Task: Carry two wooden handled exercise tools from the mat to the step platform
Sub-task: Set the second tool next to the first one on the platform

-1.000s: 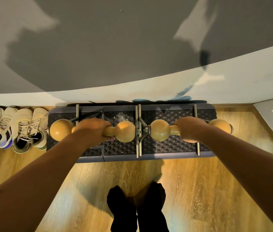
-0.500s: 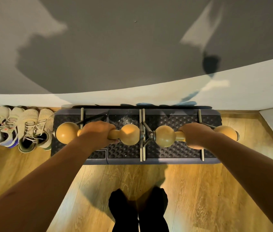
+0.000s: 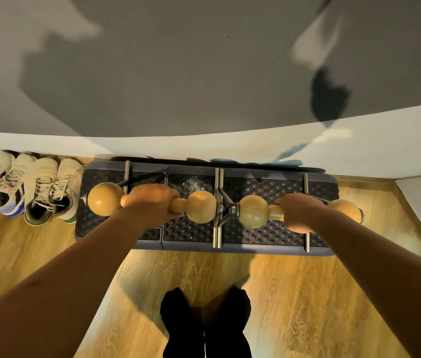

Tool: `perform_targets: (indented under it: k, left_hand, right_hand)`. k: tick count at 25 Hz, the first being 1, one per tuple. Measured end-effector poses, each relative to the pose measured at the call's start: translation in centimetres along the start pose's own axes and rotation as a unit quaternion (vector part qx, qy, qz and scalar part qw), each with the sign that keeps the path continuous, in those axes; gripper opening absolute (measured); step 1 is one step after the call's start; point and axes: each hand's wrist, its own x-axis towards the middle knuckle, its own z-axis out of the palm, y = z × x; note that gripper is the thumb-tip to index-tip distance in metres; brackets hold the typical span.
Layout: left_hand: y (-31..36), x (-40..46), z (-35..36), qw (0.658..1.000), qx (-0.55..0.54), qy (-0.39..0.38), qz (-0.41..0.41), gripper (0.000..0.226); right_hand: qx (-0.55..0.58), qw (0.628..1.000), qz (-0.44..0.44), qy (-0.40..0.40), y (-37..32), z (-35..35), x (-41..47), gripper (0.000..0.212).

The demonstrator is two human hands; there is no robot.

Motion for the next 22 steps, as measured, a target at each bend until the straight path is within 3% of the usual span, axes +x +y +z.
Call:
perform_targets:
  k: [8,15,22]
  left_hand:
    - [-0.4,0.2,0.2,1.0,0.015,0.001,0.017,0.032]
    - [-0.4,0.0,0.1,1.0,0.004,0.009,0.027,0.029]
    - [0.3,-0.3,0.0,0.999,0.037,0.034,-0.011,0.019]
  right_hand:
    - [-0.002,1.0,0.01,0.021,-0.5,-0.2,-0.7,0.026]
    - [-0.01,0.99,0.014,0.138,-0.7,1.3,-1.3,0.018]
    - [-0.02,0.98,0.005,0.199,-0.4,2.5,-1.6,0.038]
